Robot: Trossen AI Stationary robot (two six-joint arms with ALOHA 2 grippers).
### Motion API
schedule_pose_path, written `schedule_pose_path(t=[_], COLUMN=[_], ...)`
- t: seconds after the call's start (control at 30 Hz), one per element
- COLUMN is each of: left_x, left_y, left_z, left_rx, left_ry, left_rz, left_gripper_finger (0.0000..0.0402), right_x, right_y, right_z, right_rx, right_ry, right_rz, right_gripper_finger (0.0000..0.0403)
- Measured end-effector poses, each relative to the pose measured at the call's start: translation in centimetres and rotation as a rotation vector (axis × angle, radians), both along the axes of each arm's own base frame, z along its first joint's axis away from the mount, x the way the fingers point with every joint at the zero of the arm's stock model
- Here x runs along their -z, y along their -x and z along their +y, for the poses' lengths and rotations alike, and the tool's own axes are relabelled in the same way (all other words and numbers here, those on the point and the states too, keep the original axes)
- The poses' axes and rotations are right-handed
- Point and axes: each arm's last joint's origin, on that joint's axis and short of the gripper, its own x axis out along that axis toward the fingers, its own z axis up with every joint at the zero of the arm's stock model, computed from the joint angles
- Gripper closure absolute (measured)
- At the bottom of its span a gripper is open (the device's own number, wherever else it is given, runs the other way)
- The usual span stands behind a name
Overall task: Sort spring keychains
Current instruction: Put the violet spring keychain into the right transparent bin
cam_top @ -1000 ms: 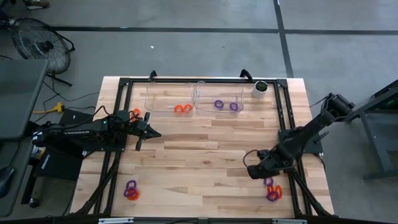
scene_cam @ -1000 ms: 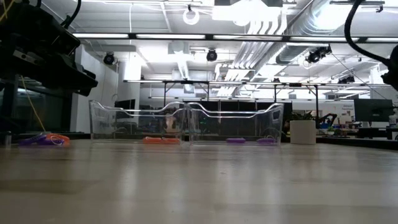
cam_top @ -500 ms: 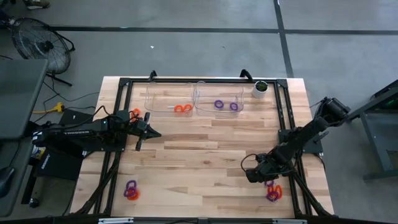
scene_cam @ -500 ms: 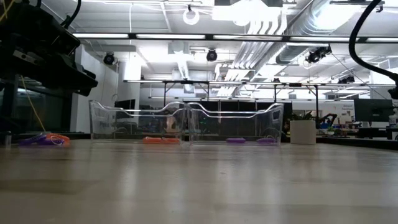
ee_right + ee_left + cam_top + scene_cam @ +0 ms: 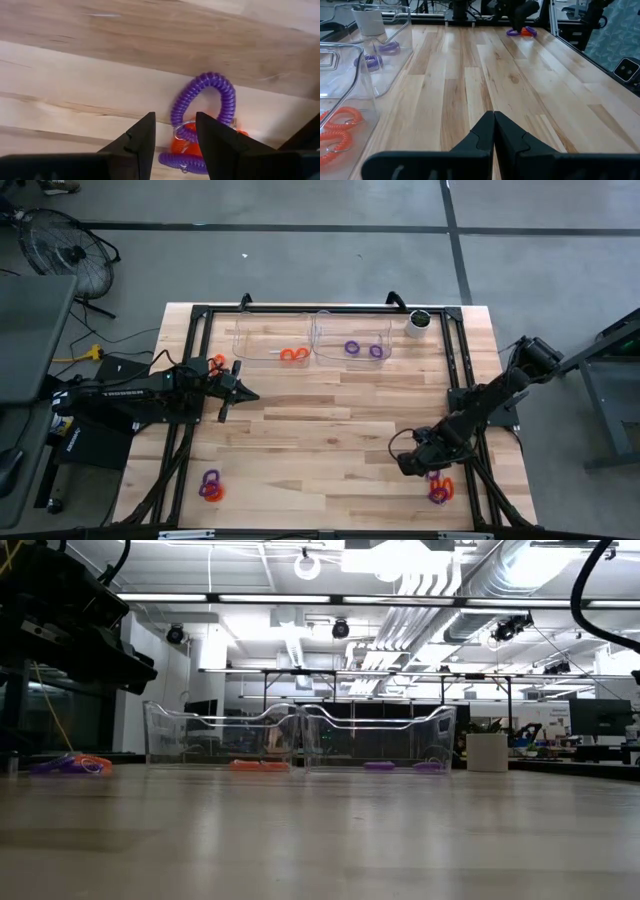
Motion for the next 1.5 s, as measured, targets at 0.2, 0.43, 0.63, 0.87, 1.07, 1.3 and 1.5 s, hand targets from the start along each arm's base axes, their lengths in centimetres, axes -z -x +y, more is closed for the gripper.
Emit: schedule_pose_path(t=[0.2,0.43,0.63,0.87,1.07,1.3,1.5], left_x=[0.0,0.0,0.0,0.0,0.0,0.0,0.0], left_y=[0.0,0.0,0.0,0.0,0.0,0.0,0.0], left_z=[0.0,0.0,0.0,0.0,0.0,0.0,0.0], left_rx=[0.0,0.0,0.0,0.0,0.0,0.0,0.0], left_ry=[0.0,0.0,0.0,0.0,0.0,0.0,0.0], left_rz=[0.0,0.0,0.001,0.0,0.0,0.0,0.0], left_gripper_finger=[0.04,0.04,0.04,0.04,0.04,0.04,0.04], right_x=[0.1,0.2,0.2,0.2,1.1,2.0,2.5], right_y=[0.4,0.4,0.4,0.4,0.0,-0.5,-0.6], right_z=[-0.2,-0.3,-0.3,-0.4,0.0,0.6,0.7], right_rx=[0.002,0.005,0.007,0.006,0.003,-0.006,-0.006], right_ry=[0.031,0.046,0.056,0.058,0.058,0.055,0.069], right_rz=[0.034,0.02,0.016,0.018,0.027,0.023,0.032], right_gripper_finger=[0.0268,0.0268,0.0268,0.0268,0.0268,0.0268,0.0281])
